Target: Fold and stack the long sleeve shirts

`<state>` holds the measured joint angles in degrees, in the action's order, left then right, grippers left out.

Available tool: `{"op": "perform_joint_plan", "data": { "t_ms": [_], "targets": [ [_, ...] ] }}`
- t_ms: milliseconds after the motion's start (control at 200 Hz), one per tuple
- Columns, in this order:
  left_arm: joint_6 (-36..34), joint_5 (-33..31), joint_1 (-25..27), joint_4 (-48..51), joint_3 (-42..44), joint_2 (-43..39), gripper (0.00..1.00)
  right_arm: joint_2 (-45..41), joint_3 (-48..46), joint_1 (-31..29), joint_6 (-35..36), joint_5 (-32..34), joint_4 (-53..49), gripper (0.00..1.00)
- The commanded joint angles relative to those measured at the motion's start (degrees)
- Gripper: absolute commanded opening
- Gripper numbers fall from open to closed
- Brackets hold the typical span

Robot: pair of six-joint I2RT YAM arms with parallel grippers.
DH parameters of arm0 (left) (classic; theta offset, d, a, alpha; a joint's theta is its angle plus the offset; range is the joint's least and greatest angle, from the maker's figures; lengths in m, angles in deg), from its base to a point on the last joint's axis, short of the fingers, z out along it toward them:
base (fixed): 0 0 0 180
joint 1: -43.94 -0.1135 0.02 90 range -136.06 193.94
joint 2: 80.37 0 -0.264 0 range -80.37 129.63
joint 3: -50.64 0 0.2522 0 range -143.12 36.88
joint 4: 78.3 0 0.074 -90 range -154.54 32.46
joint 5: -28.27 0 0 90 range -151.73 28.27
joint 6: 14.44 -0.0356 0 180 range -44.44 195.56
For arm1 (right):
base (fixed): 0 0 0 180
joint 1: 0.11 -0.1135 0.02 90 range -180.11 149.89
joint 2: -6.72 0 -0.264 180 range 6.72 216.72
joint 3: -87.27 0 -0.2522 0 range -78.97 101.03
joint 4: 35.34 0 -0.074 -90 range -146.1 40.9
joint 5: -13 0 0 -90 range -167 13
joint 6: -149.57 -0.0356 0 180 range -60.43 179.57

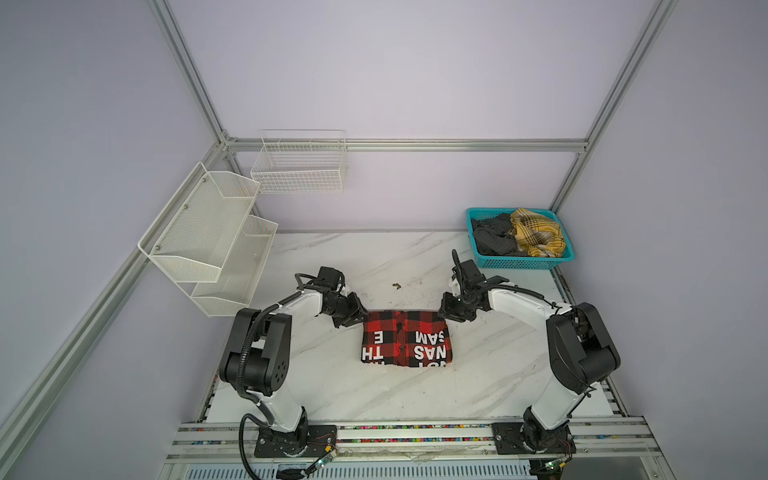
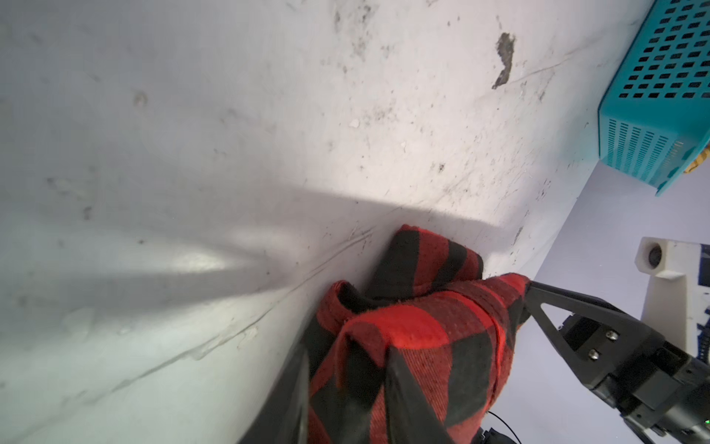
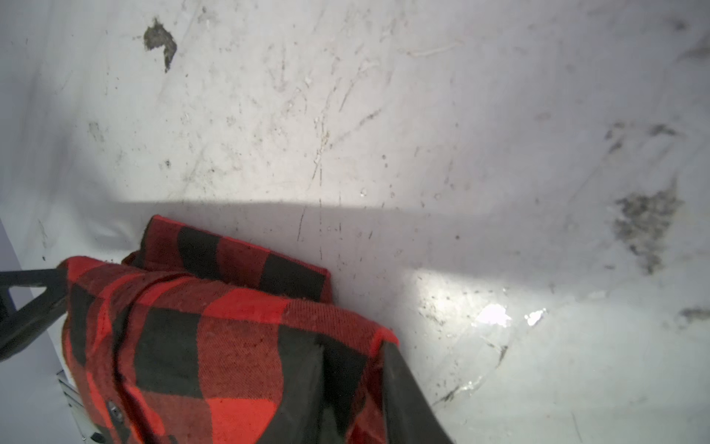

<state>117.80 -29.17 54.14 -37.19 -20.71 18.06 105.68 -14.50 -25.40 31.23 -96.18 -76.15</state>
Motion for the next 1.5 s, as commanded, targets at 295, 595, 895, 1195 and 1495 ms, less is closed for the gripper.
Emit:
{"op": "perform_joint_plan", "data": {
  "t_ms": [295, 595, 895, 1195, 1495],
  "targets": [
    [-2.1, -3.8, 0.1, 0.6, -11.8, 7.0, 0.00, 7.4, 3.9, 2.6, -2.6, 0.3, 5.7, 0.00],
    [-2.9, -7.5, 0.2, 3.2, -15.9, 6.1, 0.38, 10.0, 9.8, 2.6, -0.8, 3.2, 3.5, 0.25],
    [-4.2, -11.4, 5.4, 15.2, -21.4, -4.0, 0.48, -1.4, 12.7, -5.0, 0.7, 13.4, -9.6, 0.36],
    [2.7, -7.5, 15.0, 9.2, -14.2, -3.0, 0.34, -10.1, -1.3, -9.6, -6.4, 6.3, -3.2, 0.09],
    [-0.3, -9.1, 14.8, 3.2, -11.1, 7.2, 0.29, -4.4, -7.9, -8.9, -5.2, 6.0, 3.1, 0.05]
  ]
}}
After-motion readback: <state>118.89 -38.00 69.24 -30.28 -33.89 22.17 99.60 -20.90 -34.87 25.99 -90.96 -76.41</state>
